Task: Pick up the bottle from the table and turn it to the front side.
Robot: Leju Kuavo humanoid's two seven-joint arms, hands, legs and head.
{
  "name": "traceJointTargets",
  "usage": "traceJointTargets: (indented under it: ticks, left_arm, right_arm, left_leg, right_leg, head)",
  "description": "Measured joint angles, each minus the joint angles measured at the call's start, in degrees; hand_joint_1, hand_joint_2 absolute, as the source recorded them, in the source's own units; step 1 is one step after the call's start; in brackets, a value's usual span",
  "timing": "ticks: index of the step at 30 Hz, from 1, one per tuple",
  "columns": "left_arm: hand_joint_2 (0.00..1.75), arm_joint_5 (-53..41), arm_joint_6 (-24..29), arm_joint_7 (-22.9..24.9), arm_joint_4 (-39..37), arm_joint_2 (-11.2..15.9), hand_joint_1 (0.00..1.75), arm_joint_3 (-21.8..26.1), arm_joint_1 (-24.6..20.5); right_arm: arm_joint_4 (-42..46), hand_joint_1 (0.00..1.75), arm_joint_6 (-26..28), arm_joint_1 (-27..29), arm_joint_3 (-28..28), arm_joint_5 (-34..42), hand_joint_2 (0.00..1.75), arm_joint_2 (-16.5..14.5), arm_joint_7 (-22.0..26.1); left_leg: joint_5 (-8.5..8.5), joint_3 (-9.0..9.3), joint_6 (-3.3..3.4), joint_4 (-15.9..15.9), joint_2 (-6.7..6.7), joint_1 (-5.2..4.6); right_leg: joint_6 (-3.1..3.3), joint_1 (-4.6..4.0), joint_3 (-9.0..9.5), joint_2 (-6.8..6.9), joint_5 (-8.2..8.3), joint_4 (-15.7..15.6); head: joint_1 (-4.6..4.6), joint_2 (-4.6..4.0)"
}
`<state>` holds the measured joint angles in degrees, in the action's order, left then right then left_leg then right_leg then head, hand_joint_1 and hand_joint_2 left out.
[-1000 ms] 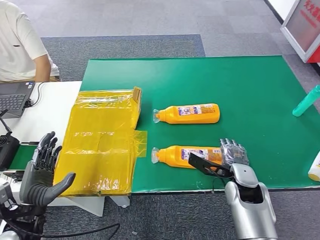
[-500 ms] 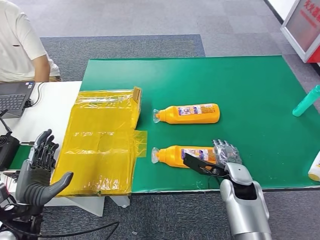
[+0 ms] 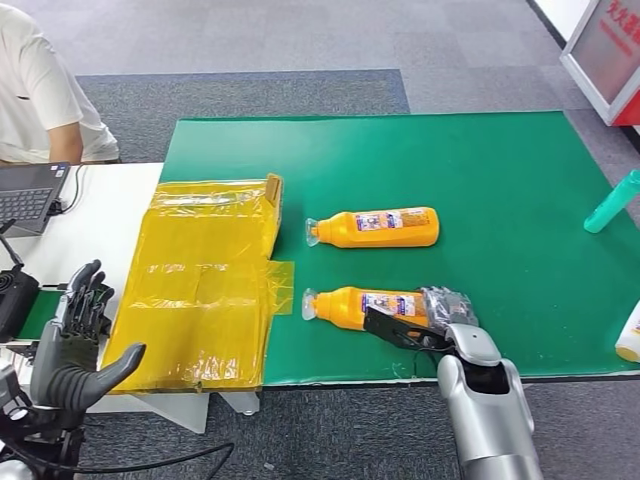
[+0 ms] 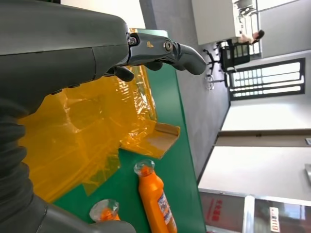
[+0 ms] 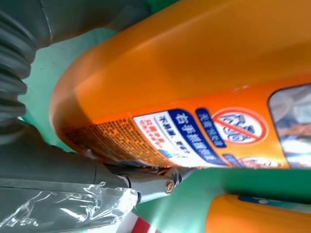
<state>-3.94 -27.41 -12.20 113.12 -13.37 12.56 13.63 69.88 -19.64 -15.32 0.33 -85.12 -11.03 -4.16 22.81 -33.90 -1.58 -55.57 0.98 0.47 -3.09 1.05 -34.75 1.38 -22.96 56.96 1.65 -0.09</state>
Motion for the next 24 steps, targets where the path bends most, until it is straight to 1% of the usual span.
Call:
traceJointTargets:
  ticks: [3,8,10,11,14,16,18,19,21,22,23,24]
  left_arm:
    - [1.75,0.2,-0.4,-0.9,0.1,0.3,0.0,-0.1,0.1]
    - [1.75,0.3,-0.5,-1.1,0.1,0.6,0.0,-0.4,0.1]
    - [1.75,0.3,-0.5,-1.0,0.0,0.8,0.0,-0.6,0.1]
    - [1.75,0.3,-0.5,-1.0,0.0,1.0,0.0,-0.9,0.1]
    - [1.75,0.4,-0.1,-1.4,-0.6,2.3,0.0,-2.0,0.2]
    - [1.75,0.4,0.3,-1.8,-1.1,3.1,0.0,-2.8,0.4]
    - [1.75,0.8,0.5,-2.0,-1.7,4.1,0.0,-3.7,0.6]
    - [1.75,1.3,0.5,-2.2,-2.1,4.5,0.0,-4.3,0.6]
    - [1.75,3.5,0.7,-2.5,-3.0,5.7,0.0,-5.9,0.4]
    - [1.75,5.2,0.8,-2.6,-3.7,6.3,0.0,-6.9,0.2]
    - [1.75,7.0,1.0,-2.6,-4.3,7.0,0.0,-7.9,-0.1]
    - [1.75,8.5,1.3,-2.6,-4.9,7.5,0.0,-8.9,-0.4]
  right_arm:
    - [-0.5,1.75,0.1,-0.4,0.0,1.1,1.75,0.2,0.2]
    - [-0.9,1.75,0.3,-0.6,0.0,2.1,1.75,0.4,0.3]
    - [-1.0,1.75,-0.3,-0.6,-0.1,4.9,1.75,0.5,1.1]
    - [-1.0,1.75,-1.0,-0.6,-0.2,7.9,1.75,0.6,2.0]
    - [-1.0,1.75,-2.9,0.2,-0.4,20.2,1.75,1.6,4.9]
    - [-0.9,1.75,-3.2,0.9,-0.3,26.0,1.75,2.3,6.0]
    - [-0.4,1.75,-4.6,2.1,-0.4,34.3,1.75,3.0,7.8]
    - [0.2,1.75,-6.0,3.4,-0.5,40.7,1.75,3.5,9.3]
    - [3.1,1.75,-9.6,7.7,0.4,58.7,1.75,4.9,13.5]
    - [5.2,1.75,-10.4,10.0,1.4,67.5,1.75,6.0,15.3]
    - [7.5,1.75,-10.4,12.0,2.8,74.8,1.75,7.1,16.6]
    - [9.4,1.75,-9.7,13.3,4.3,79.3,1.75,8.2,17.2]
  left_leg:
    - [-0.01,0.05,-0.01,0.0,0.0,0.01]
    - [-0.02,0.1,-0.02,0.0,0.0,0.01]
    - [-0.01,0.14,-0.02,0.0,0.0,0.01]
    - [-0.01,0.17,-0.03,0.0,0.01,0.02]
    - [0.01,0.24,-0.04,0.0,0.02,0.02]
    - [0.01,0.25,-0.04,0.0,0.02,0.02]
    - [0.01,0.28,-0.04,0.0,0.01,0.03]
    - [0.0,0.26,-0.03,0.0,0.01,0.03]
    - [-0.02,0.12,0.0,0.0,-0.02,0.03]
    - [-0.02,0.04,0.01,0.0,-0.02,0.02]
    - [-0.02,-0.01,0.0,0.0,-0.02,0.01]
    - [0.0,-0.03,-0.02,0.0,-0.01,0.01]
  right_leg:
    - [0.02,-0.01,0.04,0.0,0.01,0.0]
    - [0.04,-0.01,0.09,0.0,0.03,0.0]
    - [0.05,-0.01,0.09,-0.01,0.03,0.0]
    - [0.06,-0.01,0.1,-0.02,0.04,0.0]
    - [0.06,-0.01,0.16,-0.02,0.03,0.0]
    - [0.06,-0.01,0.18,-0.02,0.02,0.0]
    - [0.07,-0.02,0.16,-0.01,0.02,0.0]
    - [0.07,-0.02,0.16,0.01,0.02,0.0]
    - [0.05,-0.01,0.12,0.06,0.02,0.0]
    - [0.05,-0.01,0.07,0.08,0.03,0.0]
    - [0.05,-0.01,0.03,0.07,0.03,0.0]
    - [0.05,-0.01,0.0,0.04,0.04,0.0]
  head:
    - [0.0,0.0]
    - [-0.01,-0.01]
    - [0.0,-0.01]
    - [-0.01,-0.01]
    - [-0.01,0.0]
    - [-0.01,-0.01]
    - [-0.01,-0.01]
    - [0.01,0.0]
    - [-0.01,0.0]
    - [0.0,0.0]
    - [-0.01,-0.01]
    - [-0.01,-0.01]
